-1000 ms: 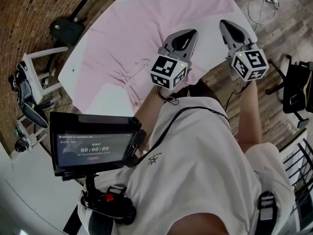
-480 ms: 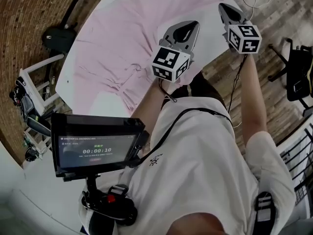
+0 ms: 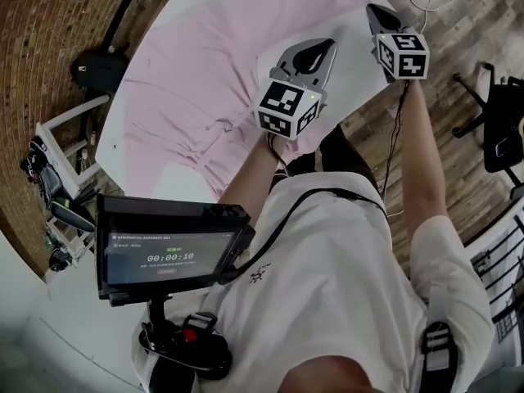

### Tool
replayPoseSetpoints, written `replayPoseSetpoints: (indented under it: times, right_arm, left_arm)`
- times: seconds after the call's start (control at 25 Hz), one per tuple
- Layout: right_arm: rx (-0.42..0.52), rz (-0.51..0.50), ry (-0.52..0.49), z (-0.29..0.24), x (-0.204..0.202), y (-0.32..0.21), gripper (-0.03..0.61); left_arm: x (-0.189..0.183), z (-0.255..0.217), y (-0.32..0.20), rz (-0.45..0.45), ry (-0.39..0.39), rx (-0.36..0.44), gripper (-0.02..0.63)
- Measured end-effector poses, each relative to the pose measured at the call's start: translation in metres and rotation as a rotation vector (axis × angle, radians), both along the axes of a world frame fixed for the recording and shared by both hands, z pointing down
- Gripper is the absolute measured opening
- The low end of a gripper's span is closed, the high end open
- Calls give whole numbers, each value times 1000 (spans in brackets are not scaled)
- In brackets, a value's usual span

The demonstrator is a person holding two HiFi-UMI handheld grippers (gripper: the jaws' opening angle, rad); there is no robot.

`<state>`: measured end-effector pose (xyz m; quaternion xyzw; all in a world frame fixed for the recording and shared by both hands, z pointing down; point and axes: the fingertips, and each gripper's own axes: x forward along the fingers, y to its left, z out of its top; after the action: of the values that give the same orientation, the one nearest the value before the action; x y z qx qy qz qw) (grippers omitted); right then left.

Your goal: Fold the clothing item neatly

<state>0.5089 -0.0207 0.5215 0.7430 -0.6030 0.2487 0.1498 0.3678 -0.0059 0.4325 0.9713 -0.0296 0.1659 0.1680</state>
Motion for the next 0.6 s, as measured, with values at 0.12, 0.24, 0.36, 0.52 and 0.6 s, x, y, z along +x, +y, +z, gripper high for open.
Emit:
replayPoseSetpoints:
  times: [0.12,0.24,0.36,0.52,0.6]
  right_arm:
    - [-11,9,-6,7,4,-3,6]
    - [-33,26,-7,13,7,-8,67]
    - [-50,47,-3,16,10,-14,107]
    - [-85,55,-6,22,17,-16,133]
    - [-108,50,-13,27,21,-17,138]
  left_arm:
    - [-1,6,-1,4,-19,-13,3]
    - [-4,9,-8,0,-31,-22,3]
    - [-9,9,-15,0,-36,-21,3]
    - [-10,9,-16,-2,-44,-20,3]
    - [-8,9,-16,-5,-44,-19,3]
